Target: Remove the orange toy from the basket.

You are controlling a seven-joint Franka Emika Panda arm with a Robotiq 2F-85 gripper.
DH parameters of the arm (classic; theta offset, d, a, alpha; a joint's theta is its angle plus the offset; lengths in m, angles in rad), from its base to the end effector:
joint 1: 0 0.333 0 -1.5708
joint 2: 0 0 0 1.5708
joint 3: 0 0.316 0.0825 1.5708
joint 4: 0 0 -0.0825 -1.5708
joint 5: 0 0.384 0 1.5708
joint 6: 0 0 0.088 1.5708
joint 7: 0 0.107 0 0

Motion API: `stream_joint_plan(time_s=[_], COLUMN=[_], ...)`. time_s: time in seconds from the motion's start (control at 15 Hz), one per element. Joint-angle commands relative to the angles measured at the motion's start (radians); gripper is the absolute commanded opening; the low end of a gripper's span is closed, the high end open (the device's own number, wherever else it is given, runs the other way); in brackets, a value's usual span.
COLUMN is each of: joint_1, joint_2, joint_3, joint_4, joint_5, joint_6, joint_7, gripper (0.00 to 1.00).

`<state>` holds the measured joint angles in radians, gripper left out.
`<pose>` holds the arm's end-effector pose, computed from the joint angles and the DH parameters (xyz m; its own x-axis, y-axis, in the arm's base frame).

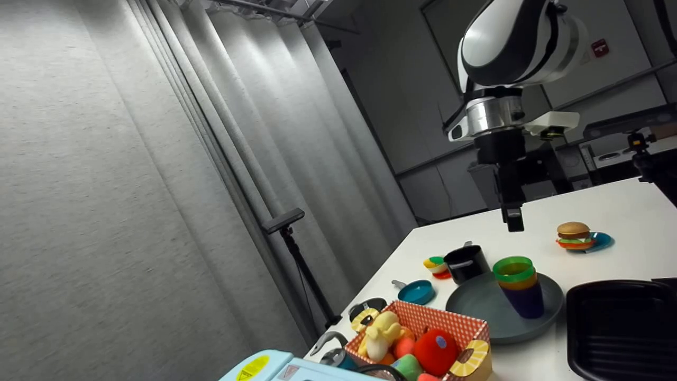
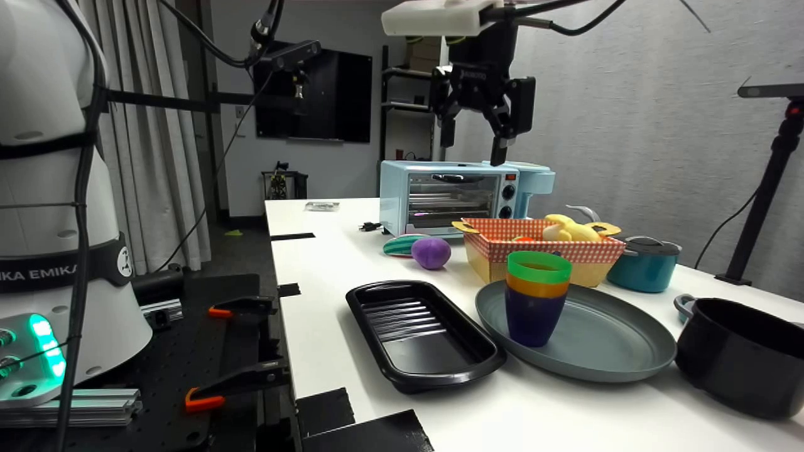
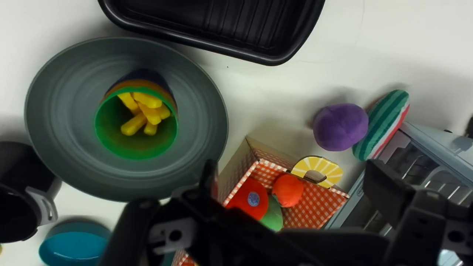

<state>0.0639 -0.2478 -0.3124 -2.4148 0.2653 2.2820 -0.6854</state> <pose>0.4544 -0.1107 0.4116 0.9399 0.2458 0.2372 0.2907 -0.9403 -0.1773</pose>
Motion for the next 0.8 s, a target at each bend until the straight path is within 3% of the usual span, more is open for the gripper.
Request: stream_joint_plan(time_s=[0.0, 0.73], joint_1=[-0.040, -0.049], joint_2=[0.029, 0.131], joint_3=[0.040, 0.114], joint_4=[0.003, -0.021], joint_5=[0.012, 0.007], joint_6=[-0.006, 0.020], joint_7=[-0.017, -0.089], gripper=[1.00, 1.00])
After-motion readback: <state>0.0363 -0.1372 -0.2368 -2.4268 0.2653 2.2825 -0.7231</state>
